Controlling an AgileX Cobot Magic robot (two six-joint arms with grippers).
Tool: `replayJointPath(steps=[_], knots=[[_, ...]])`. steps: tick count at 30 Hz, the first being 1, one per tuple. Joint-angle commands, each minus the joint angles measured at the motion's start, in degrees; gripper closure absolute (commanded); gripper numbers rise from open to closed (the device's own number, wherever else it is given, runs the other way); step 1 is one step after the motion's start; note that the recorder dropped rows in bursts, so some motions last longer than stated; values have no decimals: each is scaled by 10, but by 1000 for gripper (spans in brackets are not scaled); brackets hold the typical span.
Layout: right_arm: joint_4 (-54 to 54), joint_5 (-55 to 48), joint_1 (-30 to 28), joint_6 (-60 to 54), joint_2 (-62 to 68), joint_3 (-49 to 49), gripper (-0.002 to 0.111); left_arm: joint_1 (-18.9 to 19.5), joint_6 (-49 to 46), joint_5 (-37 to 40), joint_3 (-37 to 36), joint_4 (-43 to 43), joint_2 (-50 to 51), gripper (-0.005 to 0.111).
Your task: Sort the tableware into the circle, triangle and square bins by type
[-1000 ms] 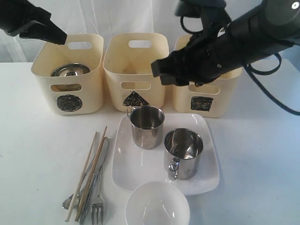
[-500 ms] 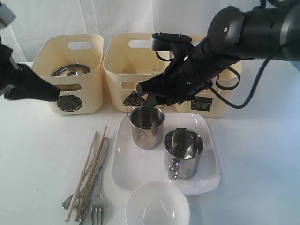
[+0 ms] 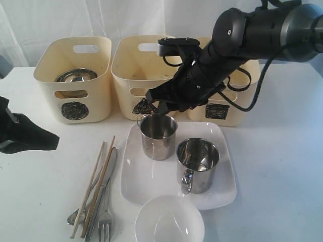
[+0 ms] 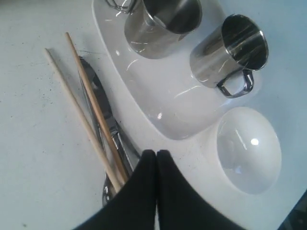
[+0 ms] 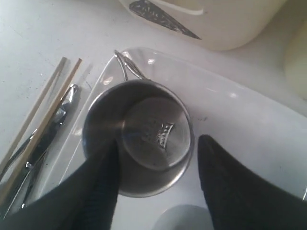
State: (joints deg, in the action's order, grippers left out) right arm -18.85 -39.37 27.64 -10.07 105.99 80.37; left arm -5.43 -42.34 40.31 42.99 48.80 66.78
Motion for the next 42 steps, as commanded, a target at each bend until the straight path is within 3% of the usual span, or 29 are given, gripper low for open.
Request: replayJointPath(steps=[1, 5, 6, 13, 21, 27, 31, 34, 37, 42], knots=[[24, -14, -3, 0, -33, 14, 70, 1, -14, -2, -5, 106, -3, 107], [37, -24, -3, 0, -91, 15, 105, 1, -118, 0, -5, 196, 17, 107], [37, -30, -3, -2, -104, 15, 108, 1, -120, -2, -5, 203, 23, 107], [22, -220, -3, -35, -204, -38, 108, 1, -142, 13, -5, 204, 62, 107], [-1, -220, -3, 25, -307, -136, 108, 1, -224, 19, -5, 206, 87, 107], [-4, -202, -3, 30, -333, -180, 108, 1, -403, 95, 1, 364, 147, 107], [-4, -182, -3, 30, -333, -201, 108, 1, -373, 93, 40, 386, 186, 102], [-4, -169, -3, 29, -333, -218, 108, -7, -317, 93, 84, 386, 221, 82], [-4, -162, -3, 26, -333, -231, 108, -37, -273, 80, 123, 375, 250, 64], [4, -162, -3, 24, -333, -239, 108, -115, -136, -8, 186, 238, 293, 63]])
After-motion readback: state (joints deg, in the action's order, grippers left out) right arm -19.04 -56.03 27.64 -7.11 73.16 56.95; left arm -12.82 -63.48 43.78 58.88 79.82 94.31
